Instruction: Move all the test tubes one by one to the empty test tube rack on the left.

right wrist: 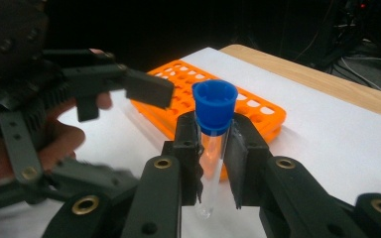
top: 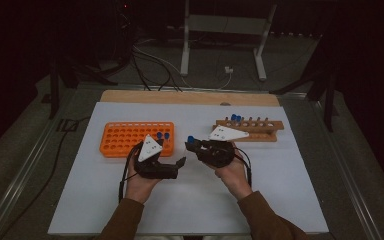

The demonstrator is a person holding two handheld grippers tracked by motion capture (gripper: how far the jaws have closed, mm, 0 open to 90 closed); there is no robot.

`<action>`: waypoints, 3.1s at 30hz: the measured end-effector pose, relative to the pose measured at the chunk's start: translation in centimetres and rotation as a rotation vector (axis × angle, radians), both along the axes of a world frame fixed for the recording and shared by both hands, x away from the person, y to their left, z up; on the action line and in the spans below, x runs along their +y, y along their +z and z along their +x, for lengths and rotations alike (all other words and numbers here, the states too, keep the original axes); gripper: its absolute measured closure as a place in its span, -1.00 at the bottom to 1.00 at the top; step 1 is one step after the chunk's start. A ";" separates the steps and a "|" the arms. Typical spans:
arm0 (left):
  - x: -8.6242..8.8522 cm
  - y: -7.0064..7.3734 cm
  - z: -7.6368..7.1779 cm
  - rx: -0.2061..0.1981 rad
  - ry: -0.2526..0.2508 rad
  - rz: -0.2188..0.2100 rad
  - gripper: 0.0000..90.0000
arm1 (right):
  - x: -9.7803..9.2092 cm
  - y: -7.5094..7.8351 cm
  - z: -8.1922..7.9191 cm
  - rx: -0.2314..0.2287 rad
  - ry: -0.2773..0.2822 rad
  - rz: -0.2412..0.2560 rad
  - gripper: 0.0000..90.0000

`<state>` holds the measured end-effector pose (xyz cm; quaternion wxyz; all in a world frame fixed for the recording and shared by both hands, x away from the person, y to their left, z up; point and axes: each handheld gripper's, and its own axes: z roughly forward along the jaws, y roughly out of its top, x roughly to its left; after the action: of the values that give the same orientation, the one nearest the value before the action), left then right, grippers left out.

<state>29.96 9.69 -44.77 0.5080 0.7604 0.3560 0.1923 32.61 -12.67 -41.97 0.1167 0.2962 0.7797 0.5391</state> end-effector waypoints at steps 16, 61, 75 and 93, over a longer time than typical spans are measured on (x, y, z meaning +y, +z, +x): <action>-1.2 -0.4 -0.3 -0.053 -0.064 0.061 0.42 | 1.4 -0.1 -0.6 0.008 0.044 -0.004 0.69; 2.6 0.4 0.5 -0.049 0.021 0.015 0.73 | -2.9 -0.7 0.2 0.034 -0.107 -0.035 -1.00; 4.6 0.6 1.1 -0.067 0.082 0.004 0.73 | -5.3 -1.3 -0.4 0.001 -0.165 -0.057 -1.00; 5.2 -0.5 3.0 -0.078 0.156 0.026 0.73 | -8.8 -1.8 -1.4 -0.001 -0.220 -0.060 -1.00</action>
<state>33.00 14.85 -45.27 0.4951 0.7287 0.3917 0.2654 31.20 -21.50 -43.76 0.1843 0.3762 0.7583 0.4995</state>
